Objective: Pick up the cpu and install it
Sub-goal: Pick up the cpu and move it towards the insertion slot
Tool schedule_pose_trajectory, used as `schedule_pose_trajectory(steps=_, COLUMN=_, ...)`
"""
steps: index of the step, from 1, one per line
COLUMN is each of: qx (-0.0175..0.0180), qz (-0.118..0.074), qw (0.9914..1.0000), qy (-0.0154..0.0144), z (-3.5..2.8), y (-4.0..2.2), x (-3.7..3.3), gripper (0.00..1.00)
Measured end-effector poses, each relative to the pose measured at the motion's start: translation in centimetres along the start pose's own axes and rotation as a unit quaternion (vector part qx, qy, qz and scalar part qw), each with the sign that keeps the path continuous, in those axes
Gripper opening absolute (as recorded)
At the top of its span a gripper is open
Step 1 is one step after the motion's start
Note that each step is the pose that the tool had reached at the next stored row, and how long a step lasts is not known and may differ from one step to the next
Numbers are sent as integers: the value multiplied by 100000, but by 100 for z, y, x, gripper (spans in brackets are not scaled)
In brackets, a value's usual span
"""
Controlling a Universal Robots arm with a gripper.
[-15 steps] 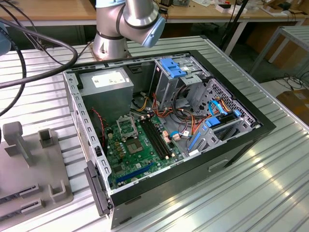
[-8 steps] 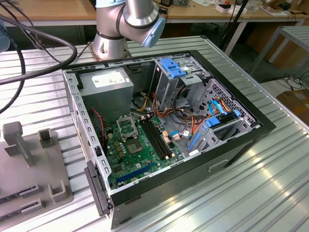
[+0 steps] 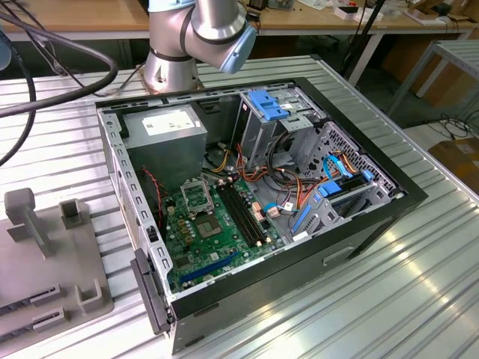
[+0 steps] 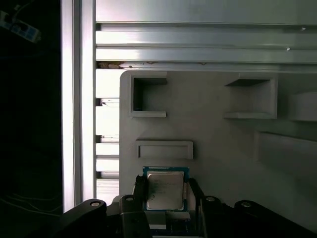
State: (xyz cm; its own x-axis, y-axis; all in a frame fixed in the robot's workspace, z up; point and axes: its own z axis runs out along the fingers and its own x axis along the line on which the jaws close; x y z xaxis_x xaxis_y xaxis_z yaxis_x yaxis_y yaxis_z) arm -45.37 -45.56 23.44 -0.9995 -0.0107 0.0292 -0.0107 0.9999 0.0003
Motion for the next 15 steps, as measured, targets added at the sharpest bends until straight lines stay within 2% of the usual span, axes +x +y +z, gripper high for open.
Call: schedule_pose_trajectory(steps=15, qx=3, qz=1, qw=100000, qy=4, z=-159, y=0, x=5, gripper=44)
